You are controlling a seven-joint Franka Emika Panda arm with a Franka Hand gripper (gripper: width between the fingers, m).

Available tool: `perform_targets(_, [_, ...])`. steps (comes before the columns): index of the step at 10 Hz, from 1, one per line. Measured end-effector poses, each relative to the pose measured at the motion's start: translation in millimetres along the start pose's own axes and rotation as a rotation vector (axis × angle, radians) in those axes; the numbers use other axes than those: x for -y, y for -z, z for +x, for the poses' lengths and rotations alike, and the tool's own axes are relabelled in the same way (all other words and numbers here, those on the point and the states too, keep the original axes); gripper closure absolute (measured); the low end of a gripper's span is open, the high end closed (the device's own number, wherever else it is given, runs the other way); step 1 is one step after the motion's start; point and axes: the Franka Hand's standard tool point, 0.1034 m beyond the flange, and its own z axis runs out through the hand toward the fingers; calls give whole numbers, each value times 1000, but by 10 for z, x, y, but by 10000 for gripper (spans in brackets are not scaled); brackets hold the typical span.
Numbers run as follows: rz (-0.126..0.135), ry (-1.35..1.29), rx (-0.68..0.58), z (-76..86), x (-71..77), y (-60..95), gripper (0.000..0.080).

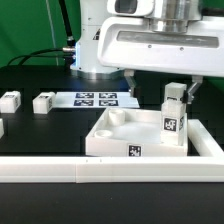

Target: Assemble square table

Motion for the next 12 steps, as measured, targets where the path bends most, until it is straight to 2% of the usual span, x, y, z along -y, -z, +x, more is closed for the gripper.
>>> perform_targets(2, [3,89,7,18,-201,30,150])
perform_targets(4, [3,53,4,54,-315,42,150])
perform_targets(8, [3,62,4,49,-323,35,150])
perform_targets(9, [12,95,-2,29,-432,22,150])
perform_targets(11, [4,105,-24,-121,-698,-106,150])
perform_targets(12, [-2,103,-28,-194,-752,-181,150])
